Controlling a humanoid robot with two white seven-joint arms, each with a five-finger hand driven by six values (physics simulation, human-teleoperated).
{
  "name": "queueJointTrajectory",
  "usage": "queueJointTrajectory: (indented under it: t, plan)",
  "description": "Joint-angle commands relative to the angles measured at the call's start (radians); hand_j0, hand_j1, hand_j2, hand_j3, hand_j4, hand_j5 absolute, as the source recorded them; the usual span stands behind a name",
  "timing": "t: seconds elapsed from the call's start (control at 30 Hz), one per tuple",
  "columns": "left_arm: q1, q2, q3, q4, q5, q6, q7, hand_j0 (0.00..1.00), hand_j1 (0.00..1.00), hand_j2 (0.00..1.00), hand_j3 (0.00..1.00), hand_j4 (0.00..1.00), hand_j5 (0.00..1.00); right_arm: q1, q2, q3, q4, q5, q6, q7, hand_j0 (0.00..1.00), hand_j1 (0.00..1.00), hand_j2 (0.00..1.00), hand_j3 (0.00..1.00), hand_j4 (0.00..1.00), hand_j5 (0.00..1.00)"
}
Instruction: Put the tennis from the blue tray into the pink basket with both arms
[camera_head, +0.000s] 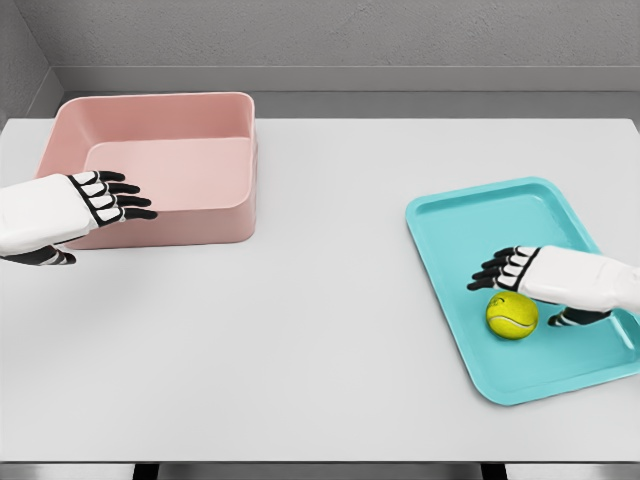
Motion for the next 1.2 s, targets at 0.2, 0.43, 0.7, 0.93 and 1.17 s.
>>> queueJointTrajectory:
  t: [0.2, 0.43, 0.7, 0.93, 1.17]
  plan:
    - [0.000, 0.000, -0.001, 0.000, 0.006, 0.001, 0.000, 1.00, 1.00, 1.00, 1.00, 1.00, 1.00, 0.012, 0.029, 0.017, 0.006, 0.019, 0.002, 0.000, 0.98, 0.98, 0.98, 0.98, 0.98, 0.98]
    - [0.000, 0.000, -0.001, 0.000, 0.006, 0.001, 0.000, 1.00, 1.00, 1.00, 1.00, 1.00, 1.00, 0.012, 0.055, 0.022, 0.032, 0.041, 0.002, 0.000, 0.98, 0.98, 0.98, 0.98, 0.98, 0.98]
    - [-0.002, 0.002, -0.001, 0.000, 0.006, 0.001, 0.000, 1.00, 1.00, 1.00, 1.00, 1.00, 1.00, 0.018, 0.050, 0.020, 0.032, 0.044, 0.002, 0.021, 0.83, 0.83, 0.83, 0.83, 0.83, 0.83]
    - [-0.005, 0.002, -0.001, -0.001, 0.017, 0.001, 0.000, 1.00, 1.00, 1.00, 1.00, 1.00, 1.00, 0.020, 0.043, 0.022, 0.032, 0.047, 0.002, 0.023, 0.71, 0.71, 0.71, 0.71, 0.71, 0.71]
    - [-0.005, 0.004, -0.001, 0.000, 0.018, 0.001, 0.000, 1.00, 1.00, 1.00, 1.00, 1.00, 1.00, 0.020, 0.044, 0.020, 0.032, 0.048, 0.002, 0.051, 0.60, 0.60, 0.60, 0.60, 0.60, 0.60]
